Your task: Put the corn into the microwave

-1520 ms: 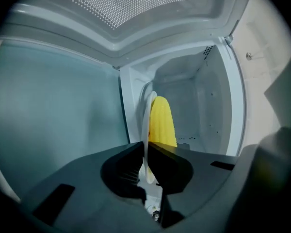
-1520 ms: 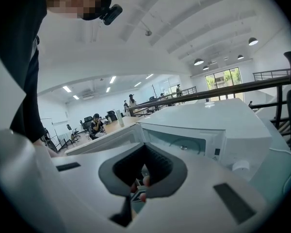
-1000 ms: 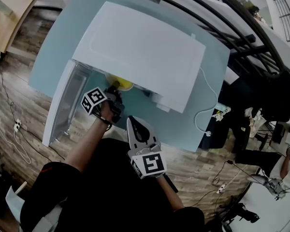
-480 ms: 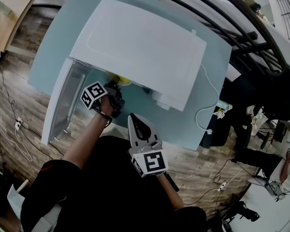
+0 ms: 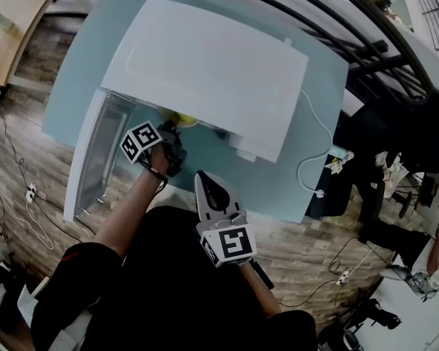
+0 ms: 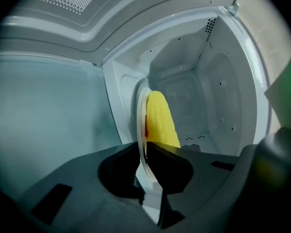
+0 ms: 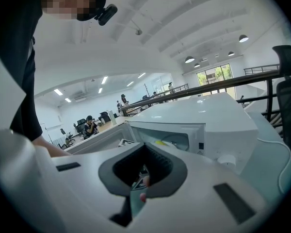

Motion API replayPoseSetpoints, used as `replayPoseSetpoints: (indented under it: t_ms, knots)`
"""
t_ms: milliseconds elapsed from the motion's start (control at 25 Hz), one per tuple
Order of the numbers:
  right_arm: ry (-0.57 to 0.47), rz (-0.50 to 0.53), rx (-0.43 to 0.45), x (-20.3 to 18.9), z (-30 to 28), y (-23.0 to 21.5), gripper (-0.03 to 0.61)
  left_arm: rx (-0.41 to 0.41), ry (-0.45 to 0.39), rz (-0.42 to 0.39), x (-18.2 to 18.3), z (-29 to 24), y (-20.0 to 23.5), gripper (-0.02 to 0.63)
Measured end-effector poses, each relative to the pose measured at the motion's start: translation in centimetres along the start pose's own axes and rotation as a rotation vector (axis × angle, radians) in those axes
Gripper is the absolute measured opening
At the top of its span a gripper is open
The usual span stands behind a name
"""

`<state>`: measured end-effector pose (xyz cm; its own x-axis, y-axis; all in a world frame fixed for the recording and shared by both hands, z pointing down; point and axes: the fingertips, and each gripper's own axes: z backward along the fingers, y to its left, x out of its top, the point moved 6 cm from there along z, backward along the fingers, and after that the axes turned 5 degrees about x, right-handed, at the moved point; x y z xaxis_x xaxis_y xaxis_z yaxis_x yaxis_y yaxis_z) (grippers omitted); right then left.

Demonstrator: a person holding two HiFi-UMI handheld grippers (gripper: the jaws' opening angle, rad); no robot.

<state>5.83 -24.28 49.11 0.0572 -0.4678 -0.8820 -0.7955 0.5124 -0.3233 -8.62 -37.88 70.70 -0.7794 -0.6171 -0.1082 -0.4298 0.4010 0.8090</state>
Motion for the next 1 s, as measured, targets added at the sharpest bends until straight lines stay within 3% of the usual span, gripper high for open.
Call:
replayPoseSetpoints:
  t_ms: [320, 560, 840, 1000]
  knots:
    - [0.001, -0.021, -0.016, -0.6, 0.4, -0.2, 0.009, -0.014, -0.007, -0.035, 0.4, 1.5, 0.5, 0.098]
    - [-0.016, -0.03, -0.03, -0.7, 0.5, -0.6, 0.009, -0.007, -0.008, -0.08, 0.4, 3.5, 0.7, 0.104]
    - [-0.021, -0.009, -0.006, -0.5, 0.2, -0.5, 0.009, -0.059, 0.01, -0.216, -0.8, 7.8, -1.2, 0.098]
    - [-0.019, 0.014, -0.003, -0.8, 0.2, -1.0, 0.009, -0.098, 0.028, -0.318, -1.8, 10.1, -2.3, 0.046]
